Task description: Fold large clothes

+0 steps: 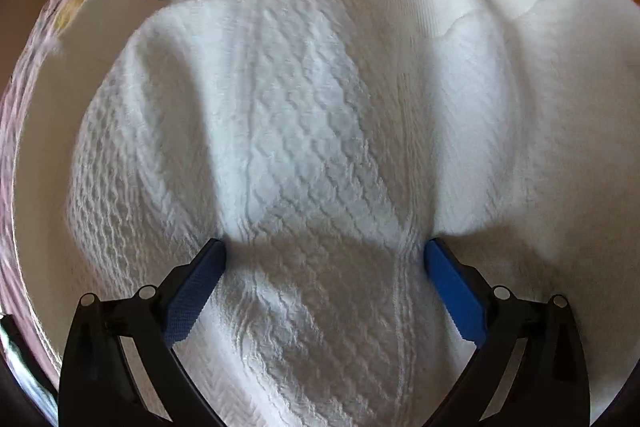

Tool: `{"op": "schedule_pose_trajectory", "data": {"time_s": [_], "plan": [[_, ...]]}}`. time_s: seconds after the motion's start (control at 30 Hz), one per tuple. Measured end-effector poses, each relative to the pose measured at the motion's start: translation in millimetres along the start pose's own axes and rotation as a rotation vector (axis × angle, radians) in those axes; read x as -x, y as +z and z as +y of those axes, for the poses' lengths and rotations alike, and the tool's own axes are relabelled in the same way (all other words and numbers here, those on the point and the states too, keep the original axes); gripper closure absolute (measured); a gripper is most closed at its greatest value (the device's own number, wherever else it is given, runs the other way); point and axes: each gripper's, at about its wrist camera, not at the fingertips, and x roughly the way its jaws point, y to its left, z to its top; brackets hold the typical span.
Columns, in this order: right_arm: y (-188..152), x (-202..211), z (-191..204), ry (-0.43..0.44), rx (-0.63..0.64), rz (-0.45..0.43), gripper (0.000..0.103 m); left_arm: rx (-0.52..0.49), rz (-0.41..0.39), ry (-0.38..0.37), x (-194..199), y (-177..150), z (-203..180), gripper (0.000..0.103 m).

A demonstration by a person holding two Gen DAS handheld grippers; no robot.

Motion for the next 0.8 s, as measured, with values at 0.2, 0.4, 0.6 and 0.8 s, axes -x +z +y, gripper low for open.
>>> {"op": "schedule_pose_trajectory", "data": {"time_s": [0.2,0.4,0.6,0.8], "plan": [[13,-57,67,-0.108,0.101,0.081,0.088,0.138,-0.010,-0.013,52,-26,89,0.023],[-2,-146,120,-0.243,0.167,0.184,0.088,0.267,0.000,0.039,66,-76,181,0.020],[-30,-236,159,-0.375,0.225,0.246,0.088,0.389,0.068,-0.111,2,-97,223,0.011],[-46,-277,145,-0.536,0.170,0.225,0.086,0.401,-0.027,-0.200,17,-119,243,0.009]]}}
